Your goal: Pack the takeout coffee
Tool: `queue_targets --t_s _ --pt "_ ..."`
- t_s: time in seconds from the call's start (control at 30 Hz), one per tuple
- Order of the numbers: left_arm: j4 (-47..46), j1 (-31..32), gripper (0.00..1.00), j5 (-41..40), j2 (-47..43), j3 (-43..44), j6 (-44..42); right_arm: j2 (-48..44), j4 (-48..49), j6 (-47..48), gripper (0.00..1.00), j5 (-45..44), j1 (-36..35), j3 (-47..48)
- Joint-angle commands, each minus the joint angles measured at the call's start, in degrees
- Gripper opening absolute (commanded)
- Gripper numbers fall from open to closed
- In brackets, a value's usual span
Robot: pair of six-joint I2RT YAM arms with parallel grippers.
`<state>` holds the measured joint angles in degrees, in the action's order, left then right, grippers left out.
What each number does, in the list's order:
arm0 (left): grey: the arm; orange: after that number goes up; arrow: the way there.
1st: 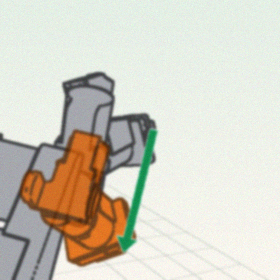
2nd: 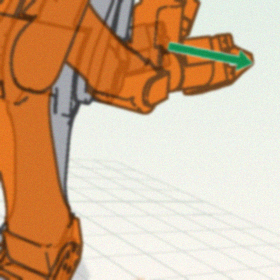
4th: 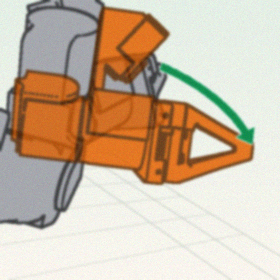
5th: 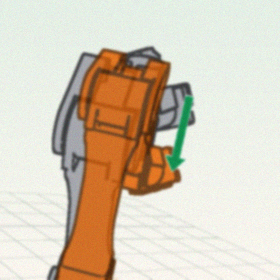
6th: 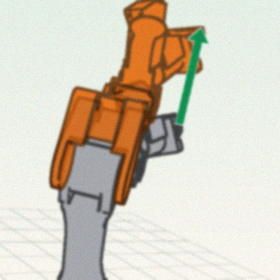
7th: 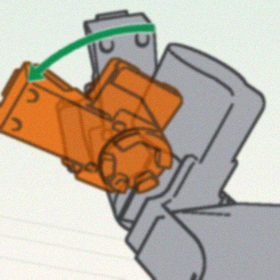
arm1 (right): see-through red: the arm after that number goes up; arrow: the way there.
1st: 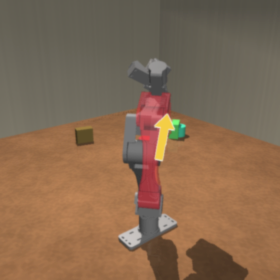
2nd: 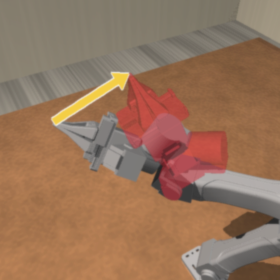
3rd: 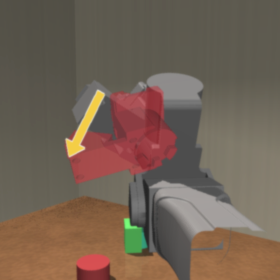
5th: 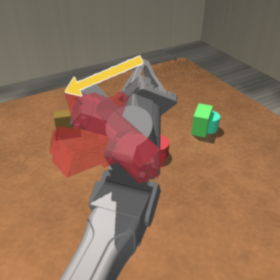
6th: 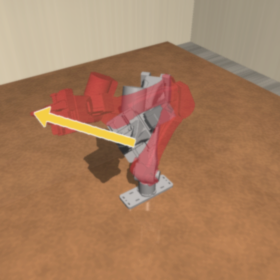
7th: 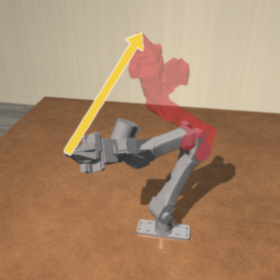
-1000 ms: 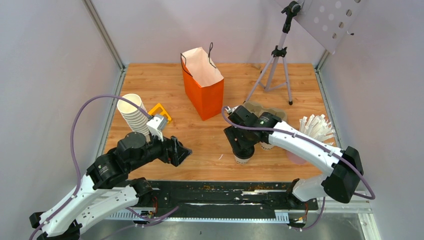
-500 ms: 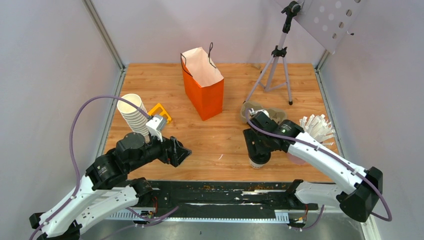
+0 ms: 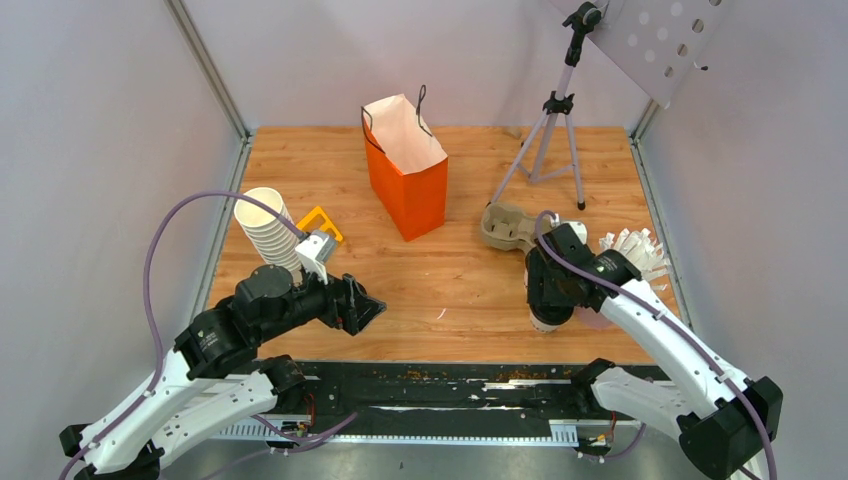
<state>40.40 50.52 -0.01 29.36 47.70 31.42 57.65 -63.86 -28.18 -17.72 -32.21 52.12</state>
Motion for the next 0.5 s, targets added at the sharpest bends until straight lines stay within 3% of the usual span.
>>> queue_targets --t_s 0.0,0.13,0.47 --pt "-2.01 -0.07 1.0 0.58 0.34 0.3 0.49 -0.88 4.67 1.37 0.74 0.01 1.97 -0.97" --pt "-1.44 -0.07 1.0 0.18 0.39 0.84 0.75 -0.69 5.17 1.64 0.75 0.71 2.52 -1.36" --pt "0.9 -0.07 1.0 -4.21 -0.42 2.02 2.0 -2.45 -2.12 0.84 0.89 1.52 2.51 3.84"
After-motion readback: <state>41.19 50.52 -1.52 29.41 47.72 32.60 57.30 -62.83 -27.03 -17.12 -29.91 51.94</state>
